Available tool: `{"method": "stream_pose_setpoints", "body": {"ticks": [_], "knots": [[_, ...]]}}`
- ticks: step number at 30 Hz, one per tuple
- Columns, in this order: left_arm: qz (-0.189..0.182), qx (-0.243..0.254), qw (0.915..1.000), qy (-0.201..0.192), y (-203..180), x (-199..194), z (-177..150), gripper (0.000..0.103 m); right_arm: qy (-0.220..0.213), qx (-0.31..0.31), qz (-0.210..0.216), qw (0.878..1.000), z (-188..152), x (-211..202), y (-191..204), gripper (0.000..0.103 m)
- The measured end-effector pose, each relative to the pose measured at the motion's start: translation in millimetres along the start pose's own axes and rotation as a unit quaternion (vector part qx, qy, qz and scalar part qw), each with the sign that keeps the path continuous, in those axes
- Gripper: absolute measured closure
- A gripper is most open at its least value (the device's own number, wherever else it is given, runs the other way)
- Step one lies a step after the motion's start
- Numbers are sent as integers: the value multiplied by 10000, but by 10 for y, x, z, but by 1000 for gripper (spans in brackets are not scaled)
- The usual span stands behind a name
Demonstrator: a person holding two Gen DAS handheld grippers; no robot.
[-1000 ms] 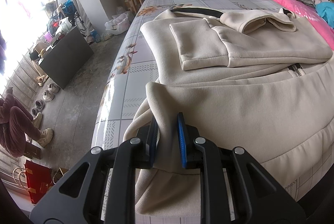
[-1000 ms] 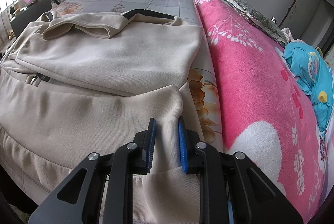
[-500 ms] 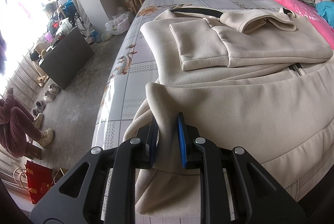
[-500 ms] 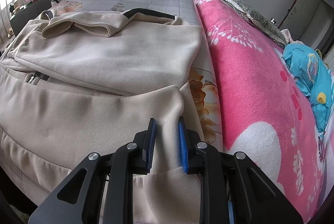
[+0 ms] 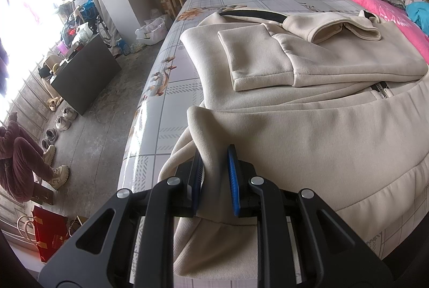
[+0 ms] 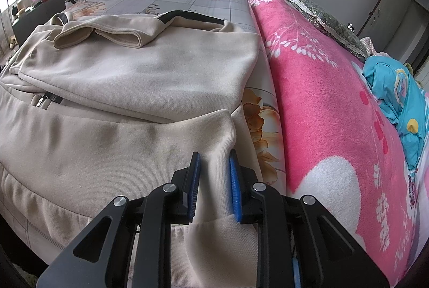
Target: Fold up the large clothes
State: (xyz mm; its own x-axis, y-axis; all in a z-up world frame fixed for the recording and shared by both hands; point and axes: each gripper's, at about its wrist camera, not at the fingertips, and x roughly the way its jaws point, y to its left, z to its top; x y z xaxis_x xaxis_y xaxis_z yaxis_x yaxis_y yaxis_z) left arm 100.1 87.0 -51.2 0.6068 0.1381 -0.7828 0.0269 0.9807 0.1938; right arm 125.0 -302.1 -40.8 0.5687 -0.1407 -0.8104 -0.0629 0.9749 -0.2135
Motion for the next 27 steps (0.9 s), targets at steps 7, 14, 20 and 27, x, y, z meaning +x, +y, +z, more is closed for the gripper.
{"method": "stream_pose_setpoints", "body": {"ticks": [7,14,20,27], "knots": [[-2,3,10000,3,-2,1,4,86,-2,3,-1,10000,-6,-4,-9,82],[0,4,10000,3,-6,3,9,86,-1,-9,-7,10000,-5,-3,-8,82],[9,-13,10000,6,12,0,0,86,-20,29,-3,10000,-5,-3,-8,82],[3,-63,10000,-1,31,-2,9,86,-135,157,10,9998,-39,-66,-28,91]]}}
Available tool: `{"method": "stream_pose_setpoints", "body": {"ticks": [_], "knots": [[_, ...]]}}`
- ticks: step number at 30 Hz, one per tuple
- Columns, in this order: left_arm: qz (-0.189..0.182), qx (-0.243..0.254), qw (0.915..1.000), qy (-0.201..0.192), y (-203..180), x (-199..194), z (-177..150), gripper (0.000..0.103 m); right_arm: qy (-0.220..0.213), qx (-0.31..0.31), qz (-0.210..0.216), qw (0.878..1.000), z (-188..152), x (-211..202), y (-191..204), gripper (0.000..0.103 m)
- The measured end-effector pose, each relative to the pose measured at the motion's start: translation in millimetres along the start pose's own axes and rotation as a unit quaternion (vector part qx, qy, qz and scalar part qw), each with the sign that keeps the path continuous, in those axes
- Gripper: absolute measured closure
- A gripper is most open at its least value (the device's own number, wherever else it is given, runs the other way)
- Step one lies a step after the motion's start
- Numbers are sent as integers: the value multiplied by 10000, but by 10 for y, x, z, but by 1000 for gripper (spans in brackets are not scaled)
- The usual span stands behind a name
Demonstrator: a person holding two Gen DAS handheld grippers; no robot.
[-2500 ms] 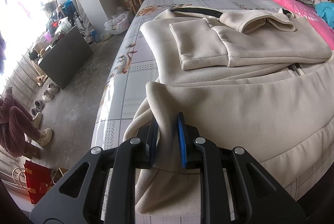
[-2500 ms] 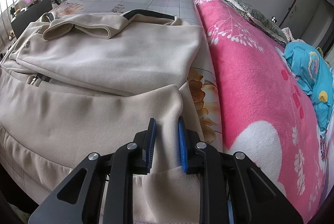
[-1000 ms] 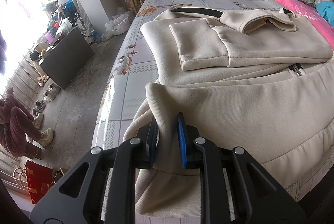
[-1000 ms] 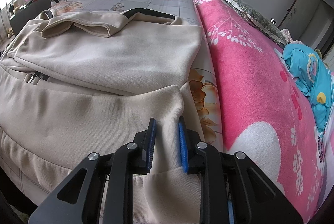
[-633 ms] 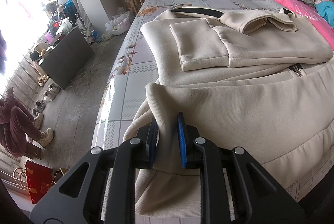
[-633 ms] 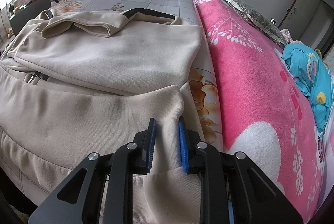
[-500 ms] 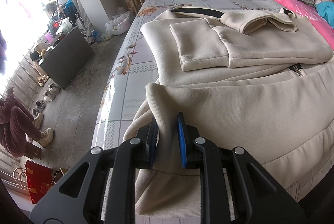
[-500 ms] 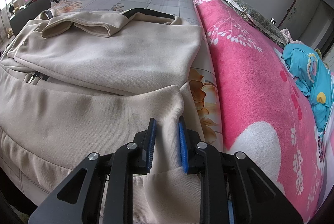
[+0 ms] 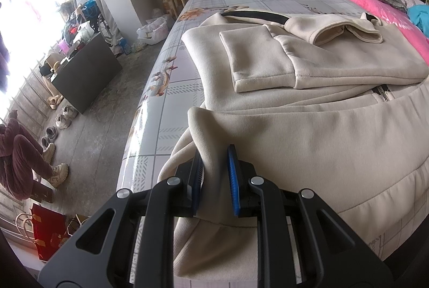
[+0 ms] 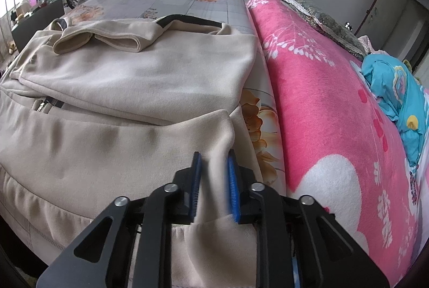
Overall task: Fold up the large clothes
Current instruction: 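Lift the jacket side with both grippers and fold it over the body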
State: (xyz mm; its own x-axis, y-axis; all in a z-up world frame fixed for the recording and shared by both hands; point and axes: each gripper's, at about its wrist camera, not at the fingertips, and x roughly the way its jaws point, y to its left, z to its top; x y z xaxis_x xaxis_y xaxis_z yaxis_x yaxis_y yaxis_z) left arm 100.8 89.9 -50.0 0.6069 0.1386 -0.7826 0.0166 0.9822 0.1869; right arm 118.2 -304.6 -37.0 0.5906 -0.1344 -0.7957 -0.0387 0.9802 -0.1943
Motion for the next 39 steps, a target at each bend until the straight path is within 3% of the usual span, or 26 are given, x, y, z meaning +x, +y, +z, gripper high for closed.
{"method": "stream_pose_setpoints", "body": {"ticks": [20,27,31,39], "knots": [[-144,-179,9997,-109,120,-17,-29,86,-577,81,-166,9982,-152,-724,124,96],[-248,-175,9989,-355,196,-105,-125,97,-811,109,-398,9959,-247,-915,193,96],[-469,-260,9963,-669,292,-379,-164,98,-1014,331,-373,9936,-323,-1087,144,97],[-871,-554,9820,-1580,522,-1209,-281,98,-1517,427,-560,9859,-342,-1549,61,97]]}}
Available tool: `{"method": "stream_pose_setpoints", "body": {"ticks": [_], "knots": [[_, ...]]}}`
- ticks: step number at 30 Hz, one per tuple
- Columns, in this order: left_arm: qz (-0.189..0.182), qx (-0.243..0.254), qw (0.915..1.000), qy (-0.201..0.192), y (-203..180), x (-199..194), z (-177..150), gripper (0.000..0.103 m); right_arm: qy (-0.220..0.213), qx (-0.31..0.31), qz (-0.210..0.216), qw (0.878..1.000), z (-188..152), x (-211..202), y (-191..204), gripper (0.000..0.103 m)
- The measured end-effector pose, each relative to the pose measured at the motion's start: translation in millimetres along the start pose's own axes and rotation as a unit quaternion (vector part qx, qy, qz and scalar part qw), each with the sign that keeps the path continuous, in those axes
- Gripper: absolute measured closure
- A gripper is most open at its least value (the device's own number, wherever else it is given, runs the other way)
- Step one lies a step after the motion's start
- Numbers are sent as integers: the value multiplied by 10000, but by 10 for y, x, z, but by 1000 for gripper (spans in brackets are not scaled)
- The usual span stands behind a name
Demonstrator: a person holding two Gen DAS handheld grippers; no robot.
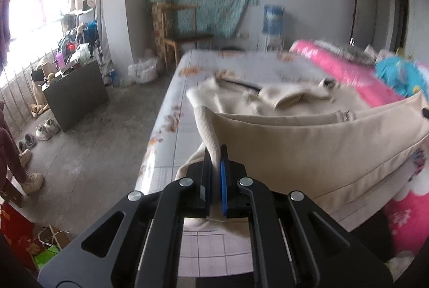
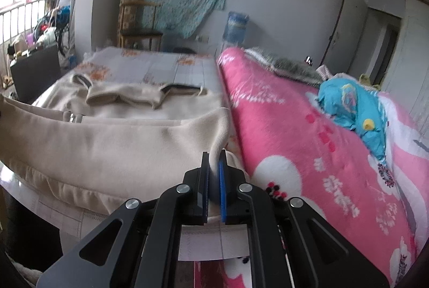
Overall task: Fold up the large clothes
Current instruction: 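Lift the jacket side with both grippers and fold it over the body, then open both grippers and release the folded jacket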
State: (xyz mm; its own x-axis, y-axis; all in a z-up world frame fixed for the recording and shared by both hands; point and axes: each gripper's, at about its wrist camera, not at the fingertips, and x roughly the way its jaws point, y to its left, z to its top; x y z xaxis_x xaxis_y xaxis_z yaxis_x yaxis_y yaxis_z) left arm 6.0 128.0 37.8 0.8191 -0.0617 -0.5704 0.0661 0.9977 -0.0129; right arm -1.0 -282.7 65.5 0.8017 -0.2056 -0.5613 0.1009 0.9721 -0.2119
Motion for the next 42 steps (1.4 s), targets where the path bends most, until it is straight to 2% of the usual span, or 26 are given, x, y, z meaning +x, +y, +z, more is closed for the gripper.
{"method": "stream_pose_setpoints", "body": {"ticks": [3,7,11,14,18,21,22,23,25,28,31,32,34,36,38,40,42], "knots": [[-109,-20,9997,-238,15,-113,192,98,-261,-38,29,9996,182,-15,-40,97],[-255,44,9987,-449,15,0,594,98,-609,-204,32,9979,534,154,-54,97],[-222,157,9985,-476,84,444,1142,98,-874,-346,23,9956,1002,607,-66,97],[-206,194,9992,-298,139,895,1453,98,-808,-311,134,9962,1295,1075,-76,97],[-232,221,9988,381,229,1788,1711,97,-346,-94,479,9982,1511,1897,-58,97],[-89,299,9955,896,230,2406,1673,90,453,-113,691,9965,1469,2687,60,96],[56,365,9935,1075,234,2576,1626,90,764,-233,680,9945,1410,2915,109,96],[350,473,9900,1283,237,2771,1563,89,1009,-343,631,9923,1347,3081,149,94],[598,600,9854,1479,280,2932,1456,87,1325,-542,456,9887,1225,3286,189,91],[684,497,9870,1363,389,2834,1418,82,1070,-285,487,9927,1193,3076,-7,81],[443,281,9925,1107,467,2515,1424,81,719,-82,722,9948,1224,2688,-172,80],[148,133,9941,1070,486,2362,1409,81,625,-37,986,9932,1188,2470,-228,80],[-427,-171,9922,1157,443,2166,1339,81,728,-40,1402,9874,1069,2210,-227,80],[-947,-405,9851,1378,393,2031,1190,81,953,-67,1722,9804,864,2000,-249,80],[-1287,-575,9755,1688,305,1932,944,81,1154,36,1928,9744,663,1874,-270,80],[-1217,-576,9734,1852,258,1908,734,81,1427,161,2020,9688,394,1846,-319,80],[-840,-430,9762,1954,259,1948,535,81,1780,306,1881,9654,132,1948,-371,80]]}}
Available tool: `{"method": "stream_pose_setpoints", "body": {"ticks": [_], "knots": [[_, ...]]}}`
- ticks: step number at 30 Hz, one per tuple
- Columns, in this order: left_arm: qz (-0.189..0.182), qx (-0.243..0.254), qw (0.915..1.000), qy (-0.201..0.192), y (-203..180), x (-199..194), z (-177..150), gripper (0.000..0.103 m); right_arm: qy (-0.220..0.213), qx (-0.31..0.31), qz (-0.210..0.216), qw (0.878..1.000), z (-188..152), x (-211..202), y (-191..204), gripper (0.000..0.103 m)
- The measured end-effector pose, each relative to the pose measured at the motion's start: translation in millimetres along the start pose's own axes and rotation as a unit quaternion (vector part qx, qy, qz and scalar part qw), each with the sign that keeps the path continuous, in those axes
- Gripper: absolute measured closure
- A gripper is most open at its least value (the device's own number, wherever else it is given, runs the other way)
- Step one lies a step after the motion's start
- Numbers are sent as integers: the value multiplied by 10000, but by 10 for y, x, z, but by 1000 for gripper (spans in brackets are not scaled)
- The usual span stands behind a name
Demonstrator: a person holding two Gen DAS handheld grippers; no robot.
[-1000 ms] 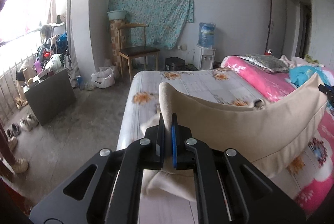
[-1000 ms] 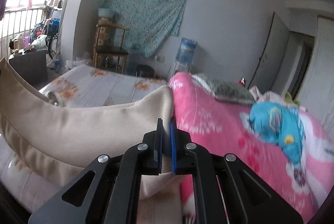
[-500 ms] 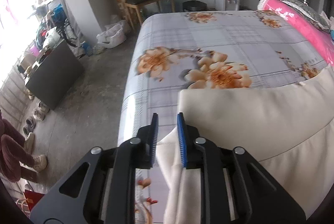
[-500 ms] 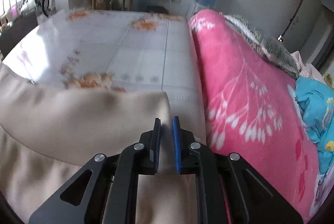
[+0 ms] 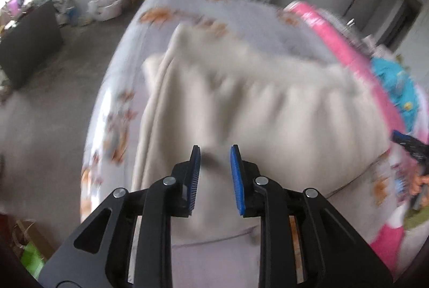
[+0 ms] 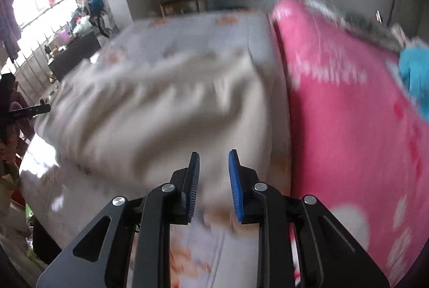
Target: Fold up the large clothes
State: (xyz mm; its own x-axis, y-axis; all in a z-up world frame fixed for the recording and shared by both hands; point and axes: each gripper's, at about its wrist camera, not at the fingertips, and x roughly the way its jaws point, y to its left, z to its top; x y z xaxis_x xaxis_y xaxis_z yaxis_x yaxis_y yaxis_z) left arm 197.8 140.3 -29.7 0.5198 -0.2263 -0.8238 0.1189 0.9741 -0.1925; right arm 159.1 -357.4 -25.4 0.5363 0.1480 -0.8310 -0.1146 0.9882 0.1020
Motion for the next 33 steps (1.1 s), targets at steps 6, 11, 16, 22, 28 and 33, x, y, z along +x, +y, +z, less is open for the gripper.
{"method": "stream_pose_setpoints", "body": {"ticks": [6,11,16,22,28,33], "knots": [[904,426,9945,-315,-89,-159,-158,75,-122,261,-555,9980,-167,-152,10,82],[695,333,9955,-558,-296,-459,-394,57,-495,324,-294,9978,-353,-528,357,68],[371,336,9965,-667,-699,-673,-755,34,-801,108,-62,9967,-631,-717,953,36],[409,331,9954,-803,-1163,-857,-931,15,-1167,-72,-74,9931,-751,-814,1456,18],[350,317,9936,-1028,-1365,-1020,-950,12,-1634,-260,-497,9850,-746,-1049,1774,6],[742,259,9884,-1299,-1457,-1140,-967,11,-1827,-131,-904,9789,-706,-1177,1840,6]]}}
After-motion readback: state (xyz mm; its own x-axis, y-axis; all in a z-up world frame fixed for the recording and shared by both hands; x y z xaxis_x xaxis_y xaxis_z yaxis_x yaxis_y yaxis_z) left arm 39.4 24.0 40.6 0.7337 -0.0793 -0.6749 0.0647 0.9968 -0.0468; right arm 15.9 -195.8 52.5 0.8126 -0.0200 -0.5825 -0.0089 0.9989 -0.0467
